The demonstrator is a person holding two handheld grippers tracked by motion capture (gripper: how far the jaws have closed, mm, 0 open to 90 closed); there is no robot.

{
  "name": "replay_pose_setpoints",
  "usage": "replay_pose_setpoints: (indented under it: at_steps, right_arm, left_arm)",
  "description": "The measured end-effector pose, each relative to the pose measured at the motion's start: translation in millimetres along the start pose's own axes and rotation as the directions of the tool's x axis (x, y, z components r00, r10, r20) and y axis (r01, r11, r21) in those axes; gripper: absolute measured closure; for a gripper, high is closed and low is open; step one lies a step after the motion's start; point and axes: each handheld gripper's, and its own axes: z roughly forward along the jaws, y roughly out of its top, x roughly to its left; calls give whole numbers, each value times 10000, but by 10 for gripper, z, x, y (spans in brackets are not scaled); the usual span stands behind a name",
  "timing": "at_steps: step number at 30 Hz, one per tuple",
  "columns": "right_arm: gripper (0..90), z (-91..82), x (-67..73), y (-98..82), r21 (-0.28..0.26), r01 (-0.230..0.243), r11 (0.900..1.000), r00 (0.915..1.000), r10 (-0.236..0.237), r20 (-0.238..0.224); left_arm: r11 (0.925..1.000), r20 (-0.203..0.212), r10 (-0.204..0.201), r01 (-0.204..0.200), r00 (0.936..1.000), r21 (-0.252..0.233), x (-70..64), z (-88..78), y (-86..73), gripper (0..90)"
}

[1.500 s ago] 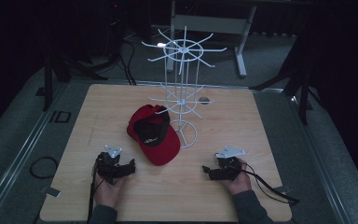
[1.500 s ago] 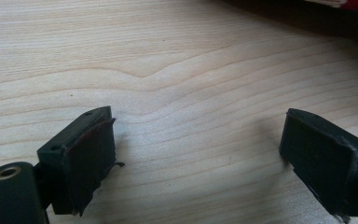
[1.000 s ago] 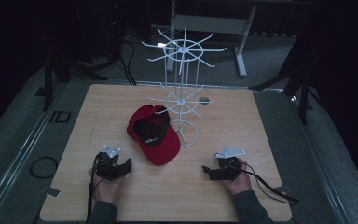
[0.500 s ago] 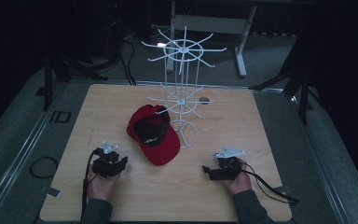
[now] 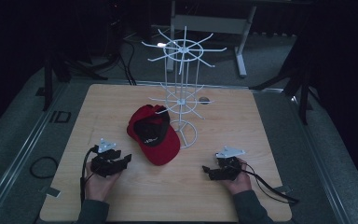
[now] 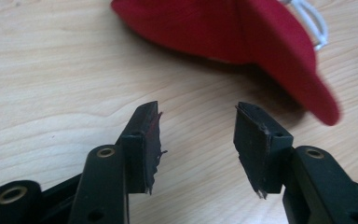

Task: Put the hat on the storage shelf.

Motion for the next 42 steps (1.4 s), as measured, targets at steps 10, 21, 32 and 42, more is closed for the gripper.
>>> replay_pose_setpoints:
  at_steps: [10,21,32,42]
  right_arm:
    - [203,0,0,0,1,5,10000,10000,-5,-1]
    - [202,0,-1,0,2,5,10000,10000,-5,-3]
    - [202,0,-1,0,2,2,10000,10000,-2,-4]
    - [202,1,-1,1,0,3,10000,10000,-3,-3]
  left_arm:
    - [9991,467,329,-316,9984,-284,-206,-60,66,435]
    - [9986,934,535,-535,9942,-22,-421,66,68,418]
    - [9985,1446,252,-319,9892,447,-565,328,130,439]
    - [9935,1899,-721,536,9792,1008,-579,609,154,478]
